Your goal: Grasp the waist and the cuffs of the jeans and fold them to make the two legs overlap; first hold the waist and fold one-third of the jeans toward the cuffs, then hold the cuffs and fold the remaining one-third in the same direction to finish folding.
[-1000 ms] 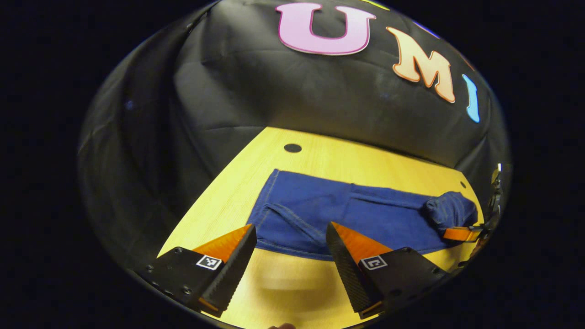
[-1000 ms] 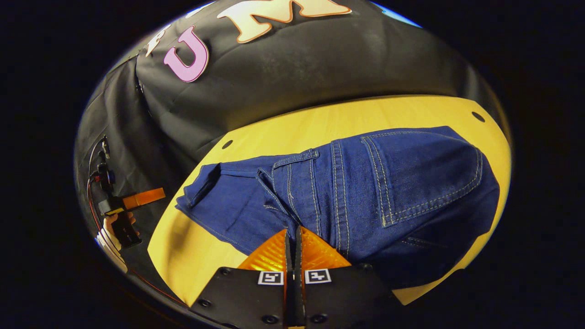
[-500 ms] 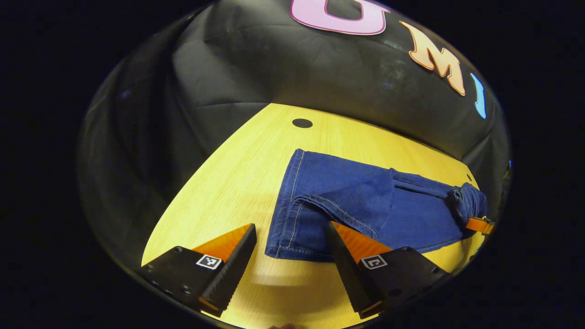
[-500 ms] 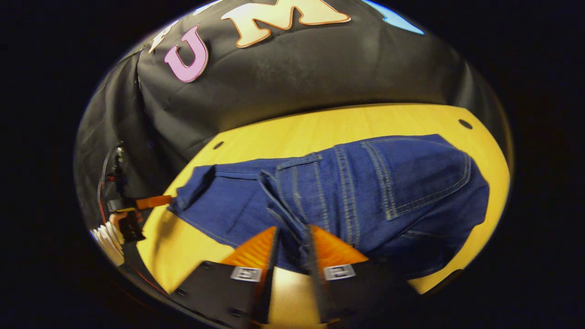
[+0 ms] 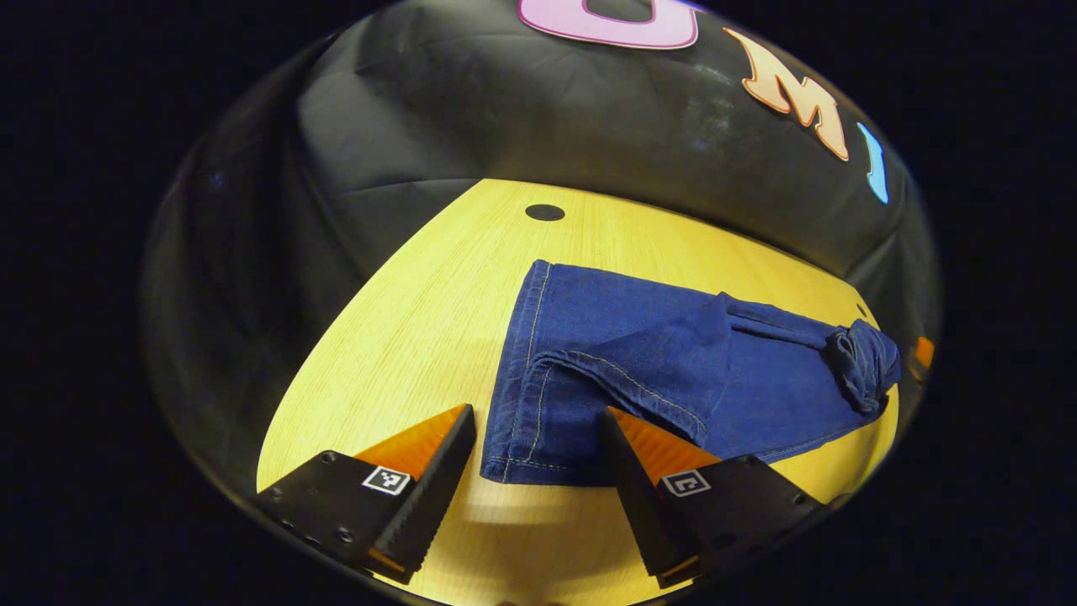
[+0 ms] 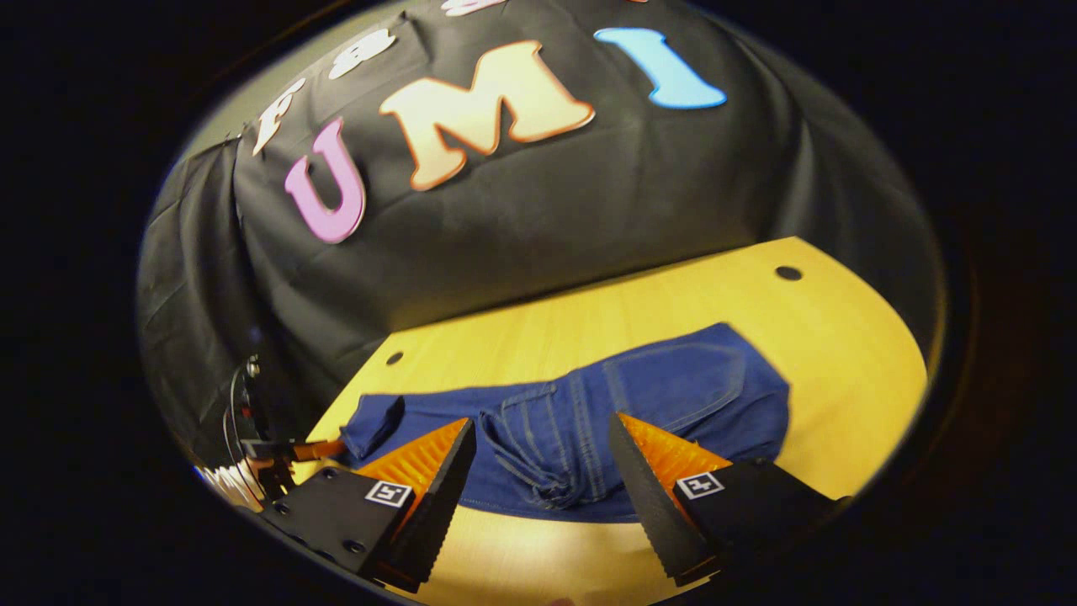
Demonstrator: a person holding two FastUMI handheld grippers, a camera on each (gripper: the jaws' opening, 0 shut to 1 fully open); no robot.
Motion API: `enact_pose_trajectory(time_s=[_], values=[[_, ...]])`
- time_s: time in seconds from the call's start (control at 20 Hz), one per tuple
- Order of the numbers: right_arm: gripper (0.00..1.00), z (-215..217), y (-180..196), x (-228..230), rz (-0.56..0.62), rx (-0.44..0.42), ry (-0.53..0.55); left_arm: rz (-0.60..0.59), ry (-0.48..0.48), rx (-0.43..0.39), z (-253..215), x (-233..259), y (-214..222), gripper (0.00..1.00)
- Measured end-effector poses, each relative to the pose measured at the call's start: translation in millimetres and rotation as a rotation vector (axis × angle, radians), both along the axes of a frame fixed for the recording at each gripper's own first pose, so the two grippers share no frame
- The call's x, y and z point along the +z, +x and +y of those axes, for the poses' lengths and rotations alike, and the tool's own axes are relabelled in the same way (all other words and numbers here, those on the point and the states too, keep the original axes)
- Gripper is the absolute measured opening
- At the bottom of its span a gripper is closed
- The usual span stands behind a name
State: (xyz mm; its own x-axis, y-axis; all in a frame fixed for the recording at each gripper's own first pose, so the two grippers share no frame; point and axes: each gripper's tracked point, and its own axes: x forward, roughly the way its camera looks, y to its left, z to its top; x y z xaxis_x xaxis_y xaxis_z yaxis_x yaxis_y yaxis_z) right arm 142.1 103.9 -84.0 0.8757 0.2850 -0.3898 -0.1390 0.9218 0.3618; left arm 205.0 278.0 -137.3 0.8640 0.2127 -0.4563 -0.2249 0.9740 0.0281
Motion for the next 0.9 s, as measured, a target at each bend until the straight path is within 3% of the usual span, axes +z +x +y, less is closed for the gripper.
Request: enact_pose_trajectory(time_s=[0.1, 0.25, 0.3, 0.35, 0.5, 0.8, 0.9], values=[[0.98, -32.1, -8.4, 26.3, -0.033, -0.076, 0.001, 0.002, 0.017, 0.005, -4.3, -0.2, 0.7, 0.87], [0.97, -73.2, -31.8, 54.8, -0.066, -0.181, 0.01, -0.028, -0.025, 0.011, -15.1, -0.3, 6.9, 0.68], [0.97, -83.6, -40.8, 62.7, -0.07, -0.214, 0.028, -0.037, -0.039, 0.01, -18.0, -0.9, 7.3, 0.5], [0.97, -93.1, -50.5, 68.1, -0.071, -0.247, 0.046, -0.053, -0.068, -0.011, -24.2, -0.5, 9.2, 0.42], [0.97, -120.2, -80.2, 73.4, -0.063, -0.338, 0.062, -0.08, -0.139, -0.005, -28.2, 3.1, 11.5, 0.04], [0.97, -145.2, -121.8, 75.8, -0.025, -0.396, 0.074, -0.085, -0.26, 0.032, -31.8, 21.2, 10.7, 0.0], [0.97, -151.8, -124.2, 76.1, -0.025, -0.399, 0.083, -0.119, -0.309, 0.002, -49.1, 48.3, 7.6, 0.0]])
